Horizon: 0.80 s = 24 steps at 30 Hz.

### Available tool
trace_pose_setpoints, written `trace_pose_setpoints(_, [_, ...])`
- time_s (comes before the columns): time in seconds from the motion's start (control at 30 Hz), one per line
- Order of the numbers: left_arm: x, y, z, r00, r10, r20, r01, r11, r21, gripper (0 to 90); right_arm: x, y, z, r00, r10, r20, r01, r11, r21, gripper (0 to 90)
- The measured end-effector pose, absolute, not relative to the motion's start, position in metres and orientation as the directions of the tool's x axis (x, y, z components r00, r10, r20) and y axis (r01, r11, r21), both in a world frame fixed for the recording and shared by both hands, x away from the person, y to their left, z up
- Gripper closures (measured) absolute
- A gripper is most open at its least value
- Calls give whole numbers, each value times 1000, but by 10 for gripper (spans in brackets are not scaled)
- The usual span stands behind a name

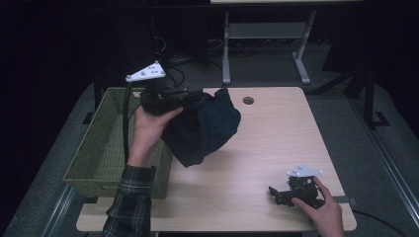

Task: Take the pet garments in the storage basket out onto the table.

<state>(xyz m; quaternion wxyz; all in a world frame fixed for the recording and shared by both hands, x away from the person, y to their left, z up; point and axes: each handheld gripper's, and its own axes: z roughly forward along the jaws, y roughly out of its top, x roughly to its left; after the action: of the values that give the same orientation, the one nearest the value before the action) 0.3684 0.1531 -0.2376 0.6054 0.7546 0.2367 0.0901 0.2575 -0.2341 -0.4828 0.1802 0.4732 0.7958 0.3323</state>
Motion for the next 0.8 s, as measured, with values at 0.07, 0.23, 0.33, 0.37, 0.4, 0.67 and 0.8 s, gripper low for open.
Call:
trace_pose_setpoints(0.07, [371,143,-244,876,456,-155,253,-162,954,895,257,-234,-483,-487,873,28,633,331,699,4])
trace_pose_setpoints(0.23, [379,120,-259,887,430,-170,270,-184,945,895,257,-234,-483,-487,873,28,634,331,699,4])
trace_pose_setpoints(0.33, [382,107,-271,894,416,-167,267,-195,944,895,257,-234,-483,-487,873,28,633,331,699,4])
trace_pose_setpoints(0.37, [384,102,-275,894,414,-170,271,-196,942,894,257,-234,-483,-487,873,28,633,330,700,4])
trace_pose_setpoints(0.4, [386,99,-279,895,412,-169,270,-200,942,894,257,-234,-483,-487,873,28,633,331,700,4])
trace_pose_setpoints(0.67, [402,75,-313,896,400,-194,299,-219,929,894,257,-234,-483,-487,873,28,634,331,699,5])
trace_pose_setpoints(0.8, [411,64,-328,899,393,-193,300,-232,925,894,257,-234,-483,-487,873,29,634,330,700,4])
